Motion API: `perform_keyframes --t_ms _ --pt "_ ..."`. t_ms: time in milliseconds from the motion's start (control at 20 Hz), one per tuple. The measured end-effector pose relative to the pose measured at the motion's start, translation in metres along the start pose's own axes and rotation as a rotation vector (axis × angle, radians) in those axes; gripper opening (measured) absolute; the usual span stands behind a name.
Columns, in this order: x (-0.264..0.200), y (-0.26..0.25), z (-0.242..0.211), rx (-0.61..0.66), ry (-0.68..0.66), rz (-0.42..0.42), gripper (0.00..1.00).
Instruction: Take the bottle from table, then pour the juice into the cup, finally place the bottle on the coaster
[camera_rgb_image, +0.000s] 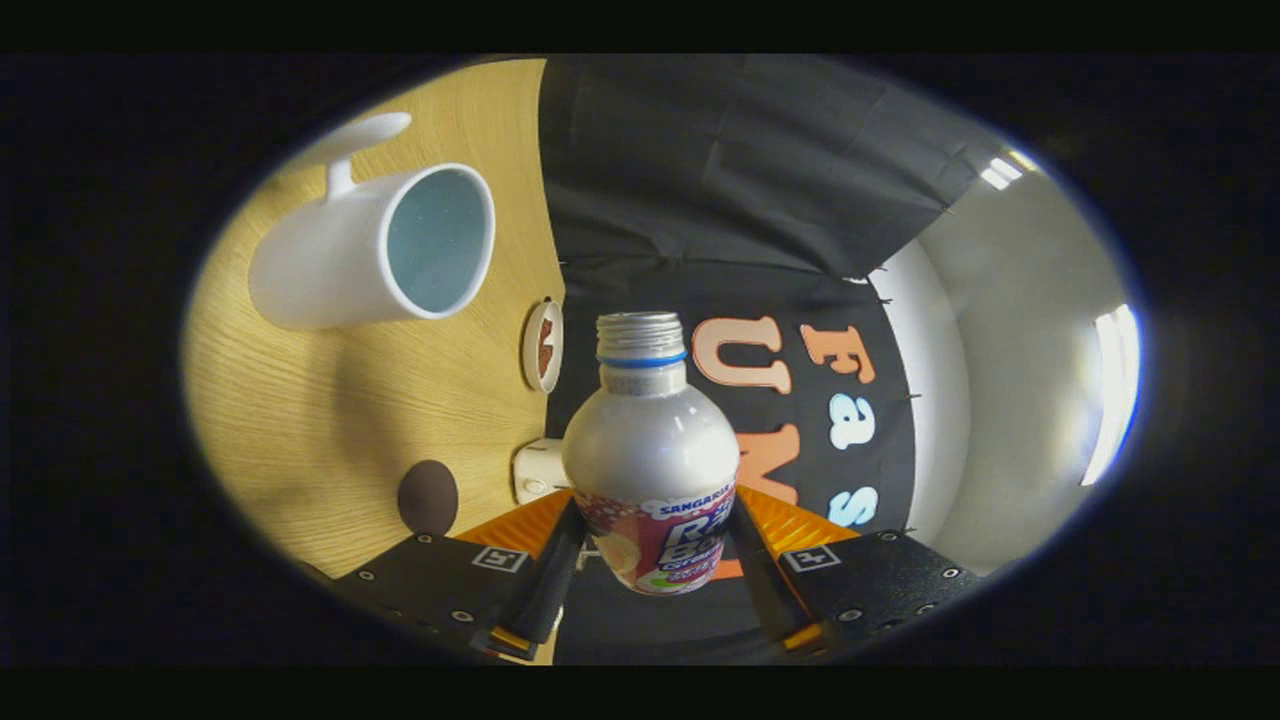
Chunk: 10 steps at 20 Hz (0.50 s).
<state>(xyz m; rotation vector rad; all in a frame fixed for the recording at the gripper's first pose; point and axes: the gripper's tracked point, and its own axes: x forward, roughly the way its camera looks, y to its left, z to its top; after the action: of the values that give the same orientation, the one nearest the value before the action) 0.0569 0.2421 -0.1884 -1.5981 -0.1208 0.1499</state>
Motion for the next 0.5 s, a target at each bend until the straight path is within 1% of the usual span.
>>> perform_keyframes --t_ms 500 --pt "0.0008 0.0008 0.0062 -0.083 -0.03 -0.009 0.77"
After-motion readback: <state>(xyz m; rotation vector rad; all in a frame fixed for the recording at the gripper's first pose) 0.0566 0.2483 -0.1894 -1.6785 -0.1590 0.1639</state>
